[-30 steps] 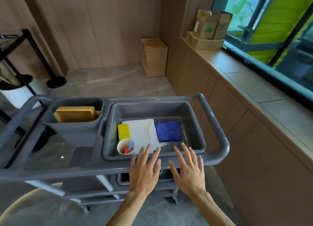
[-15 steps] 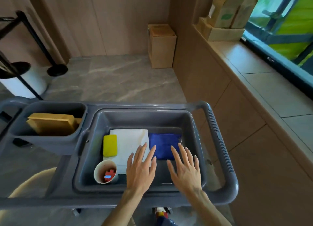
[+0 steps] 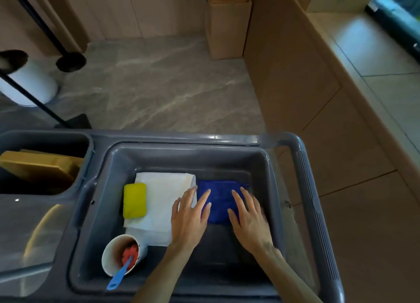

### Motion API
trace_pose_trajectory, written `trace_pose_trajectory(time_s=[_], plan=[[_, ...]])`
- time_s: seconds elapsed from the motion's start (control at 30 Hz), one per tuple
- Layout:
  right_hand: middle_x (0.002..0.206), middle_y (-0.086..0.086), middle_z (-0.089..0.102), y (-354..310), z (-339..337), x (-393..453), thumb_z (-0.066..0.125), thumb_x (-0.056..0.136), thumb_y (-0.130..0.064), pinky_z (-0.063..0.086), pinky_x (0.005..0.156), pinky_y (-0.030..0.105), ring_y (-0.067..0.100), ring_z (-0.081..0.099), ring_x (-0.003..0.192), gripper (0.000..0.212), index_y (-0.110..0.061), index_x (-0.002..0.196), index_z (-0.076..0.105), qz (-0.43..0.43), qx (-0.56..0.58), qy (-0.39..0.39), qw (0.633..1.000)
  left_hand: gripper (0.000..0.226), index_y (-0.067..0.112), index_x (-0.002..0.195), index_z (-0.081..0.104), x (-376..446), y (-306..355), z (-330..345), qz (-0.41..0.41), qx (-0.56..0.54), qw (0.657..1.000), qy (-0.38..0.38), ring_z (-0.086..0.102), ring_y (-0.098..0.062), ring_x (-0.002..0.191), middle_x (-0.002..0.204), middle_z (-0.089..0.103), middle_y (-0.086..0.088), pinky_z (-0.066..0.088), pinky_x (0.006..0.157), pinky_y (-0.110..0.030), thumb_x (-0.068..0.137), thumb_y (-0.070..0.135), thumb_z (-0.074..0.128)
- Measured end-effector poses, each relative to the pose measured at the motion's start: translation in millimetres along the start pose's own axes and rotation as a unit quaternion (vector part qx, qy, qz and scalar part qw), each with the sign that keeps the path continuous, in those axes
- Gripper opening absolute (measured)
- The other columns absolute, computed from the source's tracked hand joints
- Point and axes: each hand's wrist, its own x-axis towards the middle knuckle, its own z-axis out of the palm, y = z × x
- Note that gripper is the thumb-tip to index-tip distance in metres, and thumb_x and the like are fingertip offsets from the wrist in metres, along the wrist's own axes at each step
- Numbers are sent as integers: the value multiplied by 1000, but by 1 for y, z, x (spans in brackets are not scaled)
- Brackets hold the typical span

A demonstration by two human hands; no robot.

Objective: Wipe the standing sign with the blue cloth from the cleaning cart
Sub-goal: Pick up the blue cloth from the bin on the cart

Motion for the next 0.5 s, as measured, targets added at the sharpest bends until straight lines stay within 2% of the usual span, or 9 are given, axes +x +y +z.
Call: trace_pose_trajectory(time_s=[0.1,0.17,0.23,0.4,0.5], plan=[[166,0,24,7,11,21,48,104,-38,37,118,34,19,27,151,58,-26,157,29,9,21,-14,1000,41,28,134,64,13,-8,18,-1,-18,1000,-14,57,-23,127,140,59,-7,51,98,-41,95,39,64],[156,5,40,11,18,34,58,101,-28,43,110,27,18,46,138,53,-19,151,44,35,50,-30,998,38,28,131,66,19,-12,29,-8,-25,999,-24,56,-23,125,136,60,-7,51,98,-38,95,40,62],[143,5,51,14,25,45,63,98,-19,44,101,21,18,56,125,44,-14,141,55,73,96,-32,992,38,28,129,67,24,-15,39,-8,-15,999,-29,53,-23,124,133,59,-6,49,99,-38,95,42,61],[124,3,51,19,40,62,68,92,-10,49,96,28,19,56,111,39,-16,131,62,108,119,-6,987,34,29,123,71,34,-17,54,-15,-16,999,-46,52,-27,123,130,58,-8,48,98,-39,90,38,70],[125,8,53,21,43,68,68,91,-14,43,89,26,26,55,111,35,-20,126,66,114,107,-4,988,34,29,121,72,33,-20,56,-23,-23,997,-69,49,-28,127,133,56,-8,46,101,-37,87,38,73]])
